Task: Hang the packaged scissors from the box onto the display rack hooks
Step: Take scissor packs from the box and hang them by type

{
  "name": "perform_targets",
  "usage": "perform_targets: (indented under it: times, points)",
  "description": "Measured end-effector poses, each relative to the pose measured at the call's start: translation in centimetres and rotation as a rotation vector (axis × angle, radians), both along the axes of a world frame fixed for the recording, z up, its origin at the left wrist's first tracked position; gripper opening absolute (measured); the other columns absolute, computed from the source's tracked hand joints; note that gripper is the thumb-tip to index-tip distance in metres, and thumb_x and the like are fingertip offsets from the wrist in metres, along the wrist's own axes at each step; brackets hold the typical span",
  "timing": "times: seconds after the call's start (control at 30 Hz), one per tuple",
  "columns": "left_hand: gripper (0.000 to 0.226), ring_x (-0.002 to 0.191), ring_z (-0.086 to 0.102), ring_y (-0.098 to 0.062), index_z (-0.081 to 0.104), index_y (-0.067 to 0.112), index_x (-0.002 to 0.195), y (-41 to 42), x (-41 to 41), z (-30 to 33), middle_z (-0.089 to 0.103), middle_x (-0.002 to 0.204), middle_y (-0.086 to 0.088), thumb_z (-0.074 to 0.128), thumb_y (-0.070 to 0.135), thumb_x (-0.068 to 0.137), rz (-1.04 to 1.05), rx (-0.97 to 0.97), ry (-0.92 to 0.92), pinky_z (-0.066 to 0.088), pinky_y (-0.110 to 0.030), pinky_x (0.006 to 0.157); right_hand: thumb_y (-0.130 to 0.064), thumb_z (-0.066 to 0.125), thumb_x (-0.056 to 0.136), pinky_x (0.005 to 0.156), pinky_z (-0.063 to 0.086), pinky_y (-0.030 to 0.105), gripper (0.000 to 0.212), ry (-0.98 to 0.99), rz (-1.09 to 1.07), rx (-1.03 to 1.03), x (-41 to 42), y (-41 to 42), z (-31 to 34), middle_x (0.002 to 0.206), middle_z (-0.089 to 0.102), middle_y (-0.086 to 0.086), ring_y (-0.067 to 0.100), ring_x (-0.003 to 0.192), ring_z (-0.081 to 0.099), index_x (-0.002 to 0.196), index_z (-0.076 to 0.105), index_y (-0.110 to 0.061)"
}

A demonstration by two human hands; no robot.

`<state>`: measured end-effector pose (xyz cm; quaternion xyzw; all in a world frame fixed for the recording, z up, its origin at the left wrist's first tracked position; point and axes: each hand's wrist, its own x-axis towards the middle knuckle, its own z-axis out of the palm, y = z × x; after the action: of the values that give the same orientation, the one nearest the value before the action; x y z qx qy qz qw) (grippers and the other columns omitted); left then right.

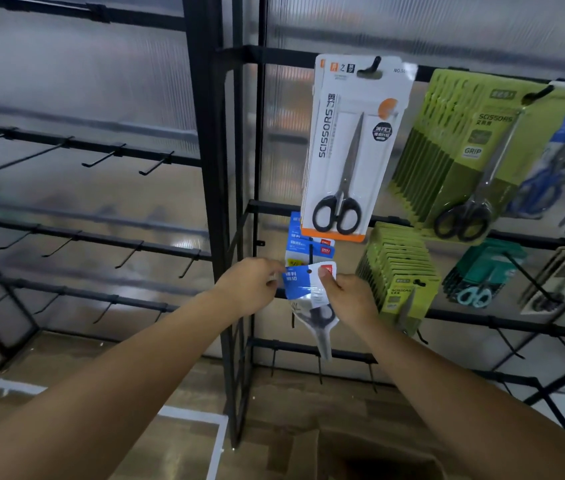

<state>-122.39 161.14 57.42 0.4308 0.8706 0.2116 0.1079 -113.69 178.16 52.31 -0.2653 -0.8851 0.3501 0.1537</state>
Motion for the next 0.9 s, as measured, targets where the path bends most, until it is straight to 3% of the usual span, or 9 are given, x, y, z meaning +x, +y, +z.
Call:
perform_targets:
  times: [0.17, 0.4, 0.47, 0.6, 0.67, 0.77, 0.9]
  points:
    - [0.039, 0.120, 0.052, -0.022, 0.049, 0.018, 0.134, -0.6, 0.0, 0.1, 0.057, 0.128, -0.009, 0.046, 0.009, 0.096, -0.022, 0.008, -0.024, 0.043, -0.036, 0.101, -0.044, 0.040, 0.097, 0.056, 0.039, 0.023, 0.047, 0.000, -0.067, -0.120, 0.2, 0.0, -0.7, 0.068, 0.061, 0.002, 0.018, 0.066, 0.059, 0.075, 0.064, -0.009]
    - [0.038, 0.116, 0.054, -0.020, 0.053, 0.018, 0.131, -1.2, 0.2, -0.5, 0.060, 0.126, -0.005, 0.045, 0.009, 0.095, -0.061, -0.010, 0.000, 0.044, -0.037, 0.099, -0.045, 0.042, 0.096, 0.049, 0.031, 0.023, 0.052, 0.044, -0.197, -0.206, 0.0, -0.8, -0.7, 0.052, 0.049, -0.004, 0.010, 0.052, 0.048, 0.053, 0.048, -0.015]
    - [0.039, 0.118, 0.053, -0.020, 0.055, 0.019, 0.130, -1.3, 0.3, -0.7, 0.060, 0.127, -0.004, 0.044, 0.008, 0.095, -0.077, -0.005, -0.002, 0.043, -0.035, 0.100, -0.046, 0.042, 0.095, 0.048, 0.031, 0.022, 0.052, 0.035, -0.212, -0.212, 0.1, -1.4, -0.8, 0.054, 0.051, -0.004, 0.009, 0.052, 0.049, 0.055, 0.052, -0.014]
    - [0.039, 0.120, 0.052, -0.019, 0.055, 0.021, 0.130, -1.8, 0.3, -1.2, 0.059, 0.128, -0.002, 0.046, 0.008, 0.094, -0.094, -0.007, -0.027, 0.041, -0.034, 0.102, -0.047, 0.040, 0.095, 0.055, 0.036, 0.024, 0.056, 0.068, -0.212, -0.240, 0.1, -2.3, -1.0, 0.069, 0.060, 0.004, 0.017, 0.063, 0.055, 0.080, 0.066, 0.001]
    - [0.038, 0.119, 0.053, -0.019, 0.056, 0.020, 0.129, -1.9, 0.4, -1.3, 0.060, 0.127, -0.003, 0.046, 0.008, 0.094, -0.095, -0.007, -0.034, 0.041, -0.035, 0.102, -0.046, 0.042, 0.095, 0.056, 0.035, 0.025, 0.056, 0.118, -0.252, -0.283, -0.1, -2.4, -1.0, 0.066, 0.059, 0.004, 0.017, 0.061, 0.053, 0.076, 0.064, 0.001]
    - [0.034, 0.115, 0.054, -0.020, 0.058, 0.018, 0.126, -2.2, 0.5, -1.3, 0.061, 0.122, -0.006, 0.047, 0.009, 0.094, -0.090, -0.016, -0.035, 0.043, -0.036, 0.100, -0.043, 0.044, 0.096, 0.048, 0.031, 0.023, 0.052, 0.151, -0.324, -0.304, -0.4, -2.4, -1.0, 0.050, 0.050, -0.004, 0.010, 0.050, 0.047, 0.054, 0.052, -0.012]
    - [0.033, 0.114, 0.054, -0.019, 0.056, 0.018, 0.126, -2.7, 0.2, -1.1, 0.060, 0.122, -0.005, 0.046, 0.010, 0.096, -0.089, -0.031, -0.019, 0.043, -0.032, 0.098, -0.044, 0.041, 0.096, 0.057, 0.035, 0.026, 0.054, 0.059, -0.340, -0.281, -1.7, -2.1, -0.5, 0.057, 0.050, 0.001, 0.017, 0.059, 0.050, 0.062, 0.054, -0.005]
